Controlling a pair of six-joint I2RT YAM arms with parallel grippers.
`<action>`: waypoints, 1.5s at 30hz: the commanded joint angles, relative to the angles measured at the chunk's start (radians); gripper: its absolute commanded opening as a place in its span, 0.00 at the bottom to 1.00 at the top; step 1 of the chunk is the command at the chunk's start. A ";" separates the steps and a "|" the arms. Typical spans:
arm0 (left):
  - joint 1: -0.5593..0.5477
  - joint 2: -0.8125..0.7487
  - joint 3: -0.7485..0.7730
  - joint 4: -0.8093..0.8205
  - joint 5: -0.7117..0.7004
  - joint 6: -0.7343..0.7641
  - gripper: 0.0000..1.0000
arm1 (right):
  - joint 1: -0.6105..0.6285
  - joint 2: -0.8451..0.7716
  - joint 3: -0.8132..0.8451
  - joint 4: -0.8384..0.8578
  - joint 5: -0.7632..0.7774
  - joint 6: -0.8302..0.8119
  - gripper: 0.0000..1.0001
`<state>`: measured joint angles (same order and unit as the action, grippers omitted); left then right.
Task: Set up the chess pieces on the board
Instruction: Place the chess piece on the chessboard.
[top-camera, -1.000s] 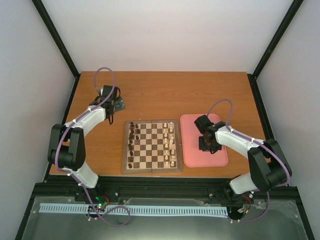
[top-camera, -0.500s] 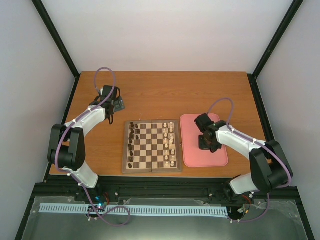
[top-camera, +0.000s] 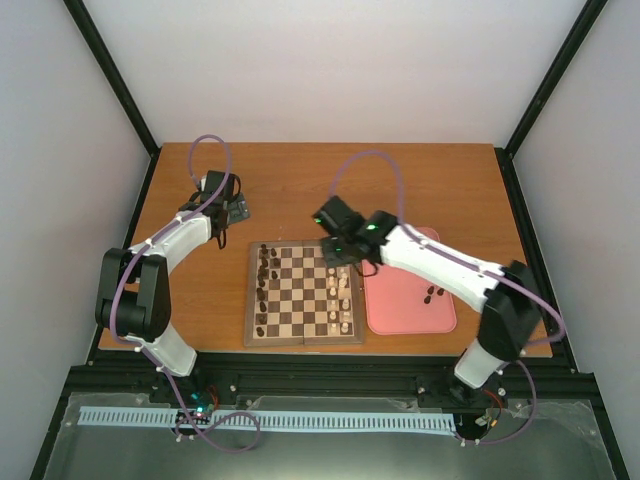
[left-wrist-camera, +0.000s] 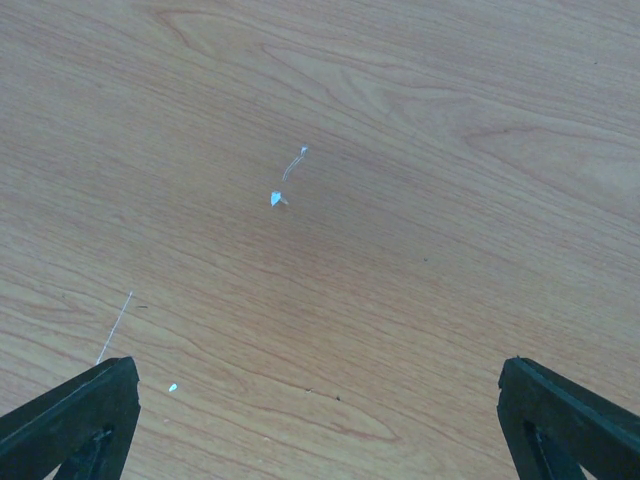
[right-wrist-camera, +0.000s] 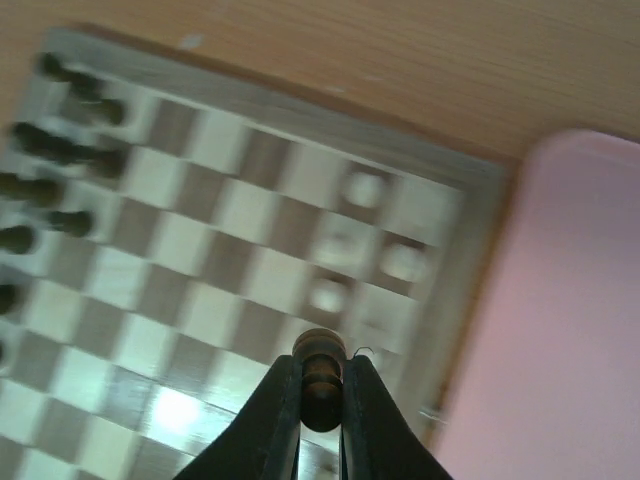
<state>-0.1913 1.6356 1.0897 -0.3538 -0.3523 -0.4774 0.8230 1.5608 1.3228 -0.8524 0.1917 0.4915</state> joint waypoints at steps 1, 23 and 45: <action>-0.005 0.003 0.037 -0.005 -0.010 0.005 1.00 | 0.123 0.180 0.170 0.031 -0.047 -0.035 0.03; -0.005 0.010 0.040 -0.003 -0.005 0.005 1.00 | 0.223 0.562 0.449 0.064 -0.245 -0.098 0.03; -0.005 0.019 0.045 -0.005 -0.008 0.006 1.00 | 0.233 0.620 0.482 0.031 -0.244 -0.110 0.03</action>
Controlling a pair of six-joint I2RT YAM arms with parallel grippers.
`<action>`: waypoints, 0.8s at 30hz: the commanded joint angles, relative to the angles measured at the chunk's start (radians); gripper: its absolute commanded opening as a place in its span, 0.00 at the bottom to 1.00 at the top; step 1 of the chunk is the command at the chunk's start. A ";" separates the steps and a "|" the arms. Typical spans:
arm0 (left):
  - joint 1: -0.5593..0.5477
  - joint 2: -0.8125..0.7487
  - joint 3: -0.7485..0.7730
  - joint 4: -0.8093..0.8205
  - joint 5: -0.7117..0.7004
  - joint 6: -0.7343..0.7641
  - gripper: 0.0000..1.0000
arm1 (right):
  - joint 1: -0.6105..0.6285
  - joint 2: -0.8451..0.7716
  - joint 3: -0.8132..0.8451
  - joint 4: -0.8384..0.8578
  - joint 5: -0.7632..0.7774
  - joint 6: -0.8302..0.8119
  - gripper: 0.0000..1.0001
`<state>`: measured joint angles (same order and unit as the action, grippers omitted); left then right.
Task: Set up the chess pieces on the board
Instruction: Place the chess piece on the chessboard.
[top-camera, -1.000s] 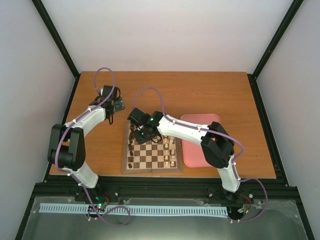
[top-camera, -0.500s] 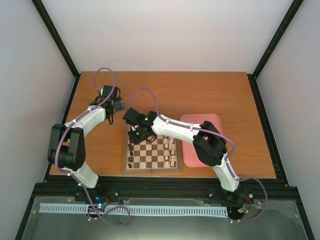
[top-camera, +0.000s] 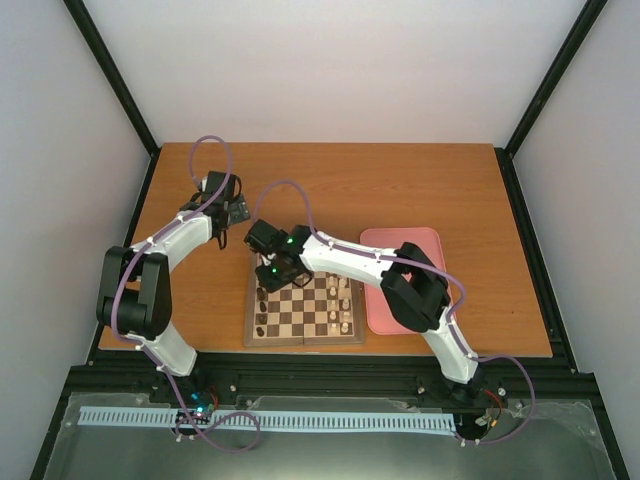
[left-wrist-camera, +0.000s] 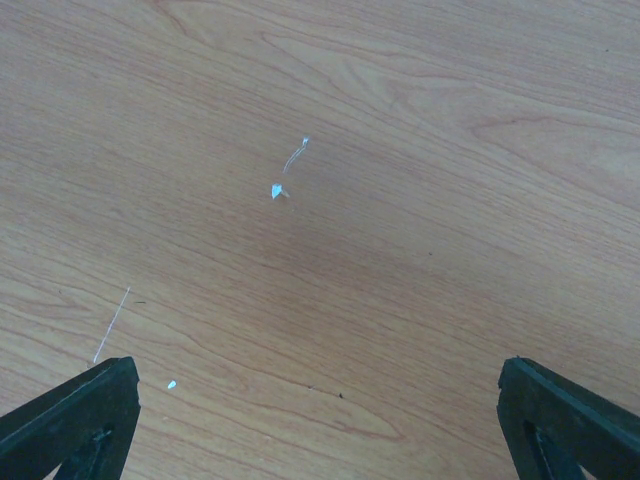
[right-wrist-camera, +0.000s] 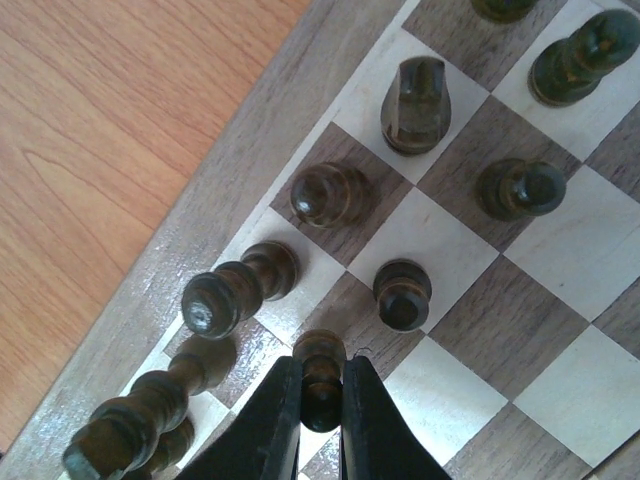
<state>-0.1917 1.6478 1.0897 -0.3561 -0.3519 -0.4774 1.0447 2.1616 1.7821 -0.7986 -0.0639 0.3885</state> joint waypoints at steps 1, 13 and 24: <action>-0.005 0.006 0.045 -0.002 -0.009 0.005 1.00 | 0.011 0.023 0.023 -0.023 0.018 -0.007 0.03; -0.005 0.003 0.044 -0.002 -0.008 0.006 1.00 | 0.012 0.047 0.041 -0.045 0.049 -0.014 0.06; -0.005 0.007 0.046 -0.002 -0.009 0.006 1.00 | 0.020 0.021 0.036 -0.049 0.043 -0.030 0.24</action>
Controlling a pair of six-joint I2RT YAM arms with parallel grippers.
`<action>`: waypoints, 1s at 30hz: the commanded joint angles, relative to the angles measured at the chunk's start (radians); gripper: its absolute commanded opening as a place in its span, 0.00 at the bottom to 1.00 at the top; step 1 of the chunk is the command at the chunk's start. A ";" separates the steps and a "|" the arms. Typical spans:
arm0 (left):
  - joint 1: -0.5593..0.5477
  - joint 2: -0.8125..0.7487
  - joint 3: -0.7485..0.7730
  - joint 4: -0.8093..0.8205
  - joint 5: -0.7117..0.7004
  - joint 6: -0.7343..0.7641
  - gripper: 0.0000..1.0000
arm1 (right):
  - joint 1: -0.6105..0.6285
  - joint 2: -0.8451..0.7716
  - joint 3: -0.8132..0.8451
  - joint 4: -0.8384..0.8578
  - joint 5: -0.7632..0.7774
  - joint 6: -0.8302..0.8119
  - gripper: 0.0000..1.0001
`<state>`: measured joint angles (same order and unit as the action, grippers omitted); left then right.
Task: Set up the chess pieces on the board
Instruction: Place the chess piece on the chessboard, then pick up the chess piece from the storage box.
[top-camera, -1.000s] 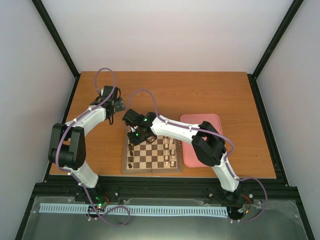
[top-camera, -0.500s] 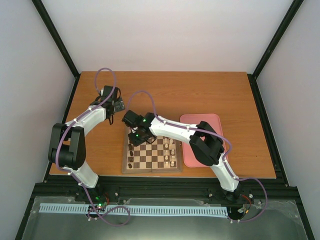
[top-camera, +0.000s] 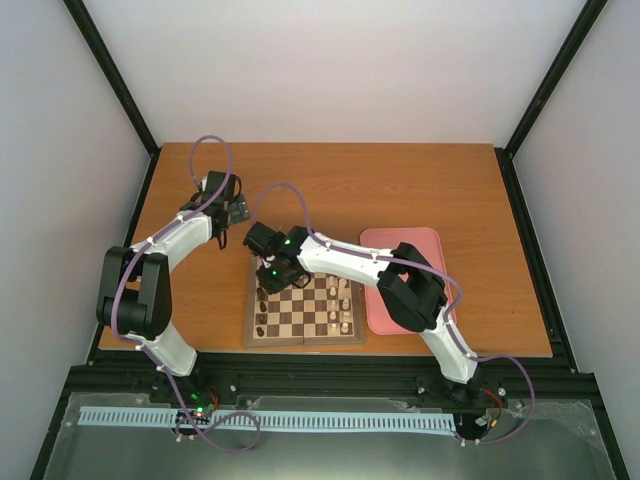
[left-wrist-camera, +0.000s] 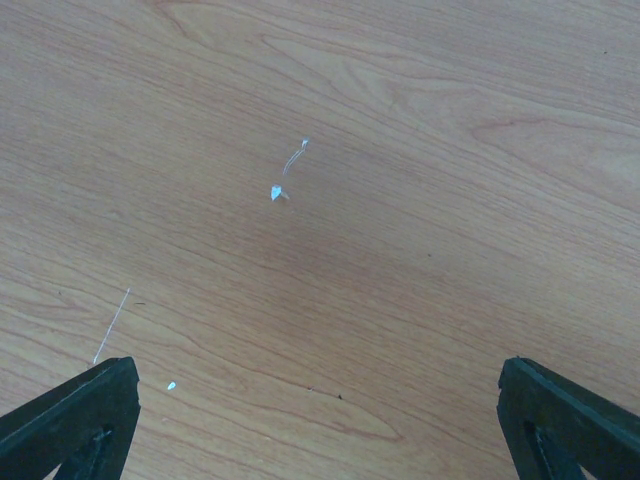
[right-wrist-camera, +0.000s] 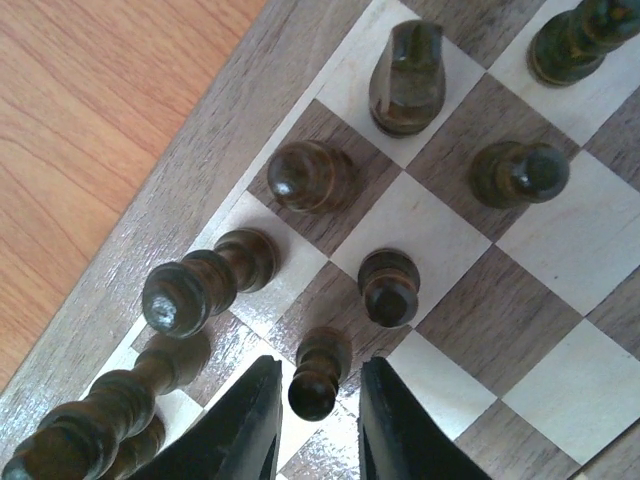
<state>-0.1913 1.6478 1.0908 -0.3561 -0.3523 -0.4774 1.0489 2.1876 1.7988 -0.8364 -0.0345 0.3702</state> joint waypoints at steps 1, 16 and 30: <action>-0.005 0.008 0.045 -0.002 -0.009 0.005 1.00 | 0.016 -0.010 0.017 -0.012 0.018 -0.011 0.25; -0.005 0.003 0.043 -0.003 -0.005 0.008 1.00 | 0.018 -0.269 -0.101 -0.049 0.224 0.017 0.41; -0.005 0.000 0.044 -0.003 -0.003 0.010 1.00 | -0.454 -0.737 -0.776 0.066 0.327 0.106 0.44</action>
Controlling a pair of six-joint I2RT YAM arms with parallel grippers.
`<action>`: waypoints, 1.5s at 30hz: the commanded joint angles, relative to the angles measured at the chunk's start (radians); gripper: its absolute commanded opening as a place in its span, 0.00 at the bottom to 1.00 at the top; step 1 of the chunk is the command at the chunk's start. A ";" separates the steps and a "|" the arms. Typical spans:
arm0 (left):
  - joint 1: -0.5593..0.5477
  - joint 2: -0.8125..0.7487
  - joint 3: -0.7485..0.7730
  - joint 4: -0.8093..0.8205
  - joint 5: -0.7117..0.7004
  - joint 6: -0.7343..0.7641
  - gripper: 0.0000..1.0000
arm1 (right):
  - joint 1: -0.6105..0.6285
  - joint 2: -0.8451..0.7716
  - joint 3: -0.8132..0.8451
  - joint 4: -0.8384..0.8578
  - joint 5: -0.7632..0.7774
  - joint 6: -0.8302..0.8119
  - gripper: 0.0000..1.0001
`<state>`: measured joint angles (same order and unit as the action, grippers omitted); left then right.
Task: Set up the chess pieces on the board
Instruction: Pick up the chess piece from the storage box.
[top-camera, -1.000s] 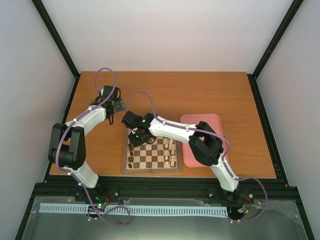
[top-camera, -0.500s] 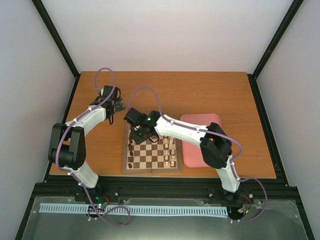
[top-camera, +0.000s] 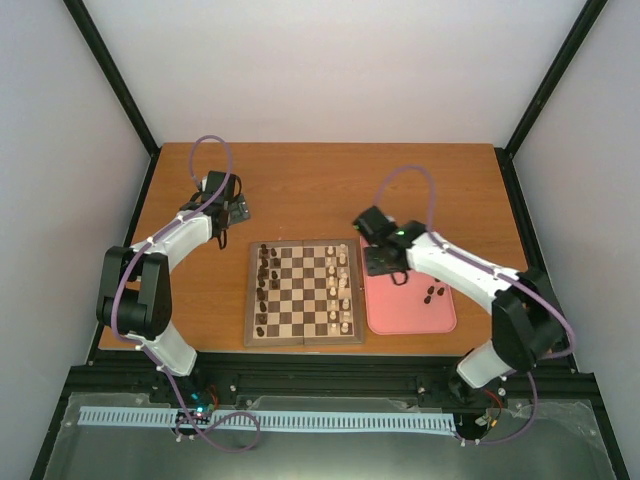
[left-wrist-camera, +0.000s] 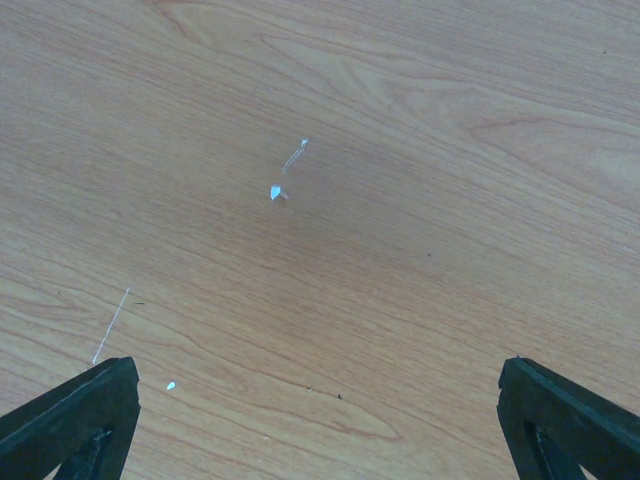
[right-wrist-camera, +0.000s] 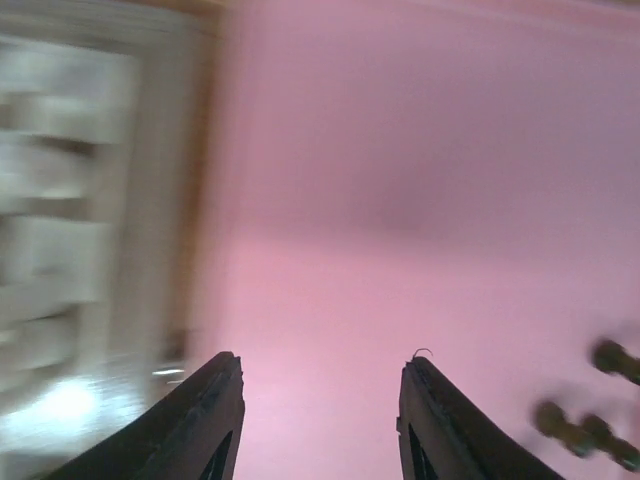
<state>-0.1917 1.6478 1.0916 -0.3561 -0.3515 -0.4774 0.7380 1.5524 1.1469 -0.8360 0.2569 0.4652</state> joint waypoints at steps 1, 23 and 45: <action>-0.005 0.000 0.042 -0.002 -0.002 0.010 1.00 | -0.196 -0.125 -0.162 0.086 0.026 0.000 0.44; -0.005 0.010 0.047 -0.003 -0.003 0.012 1.00 | -0.591 -0.124 -0.376 0.270 -0.068 -0.056 0.42; -0.004 0.014 0.049 -0.004 -0.007 0.008 1.00 | -0.614 -0.075 -0.405 0.322 -0.099 -0.074 0.14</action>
<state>-0.1917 1.6520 1.1027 -0.3565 -0.3515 -0.4767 0.1329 1.4696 0.7486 -0.5289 0.1604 0.3923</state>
